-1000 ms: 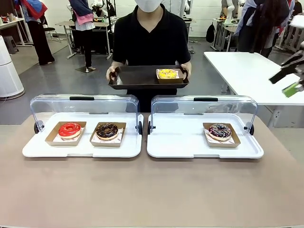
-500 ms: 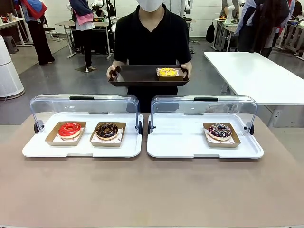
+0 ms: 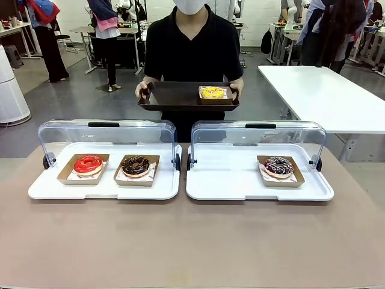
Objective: Provide the desired donut to the person.
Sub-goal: Place the picked Paper togo box onto the Handle tray extended by the person, then pick up and lift the Paper togo box containing the Donut pointed at by the person.
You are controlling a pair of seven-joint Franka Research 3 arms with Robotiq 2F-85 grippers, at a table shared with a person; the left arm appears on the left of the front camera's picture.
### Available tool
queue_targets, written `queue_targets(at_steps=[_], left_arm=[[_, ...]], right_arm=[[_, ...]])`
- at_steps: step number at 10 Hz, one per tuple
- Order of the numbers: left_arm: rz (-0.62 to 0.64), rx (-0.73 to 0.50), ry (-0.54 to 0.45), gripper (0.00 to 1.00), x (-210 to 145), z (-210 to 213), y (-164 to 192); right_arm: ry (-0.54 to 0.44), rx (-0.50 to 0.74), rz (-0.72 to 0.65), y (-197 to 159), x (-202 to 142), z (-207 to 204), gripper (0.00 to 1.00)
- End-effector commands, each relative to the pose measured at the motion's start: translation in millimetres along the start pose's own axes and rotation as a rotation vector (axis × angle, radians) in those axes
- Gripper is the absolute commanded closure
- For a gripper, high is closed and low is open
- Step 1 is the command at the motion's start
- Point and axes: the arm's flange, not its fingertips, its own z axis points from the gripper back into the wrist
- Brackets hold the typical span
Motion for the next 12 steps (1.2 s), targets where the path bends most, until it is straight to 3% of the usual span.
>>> queue_targets(at_steps=[1,2,12], left_arm=[[-0.003,-0.005,0.000,0.00,0.1,0.5,-2.1],[-0.003,-0.005,0.000,0.00,0.1,0.5,-2.1],[-0.003,-0.005,0.000,0.00,0.1,0.5,-2.1]], right_arm=[[-0.030,0.043,0.046,-0.9,8.3,-0.1,0.00],[0.000,0.000,0.000,0.0,0.0,0.0,0.00],[0.000,0.000,0.000,0.0,0.0,0.0,0.00]])
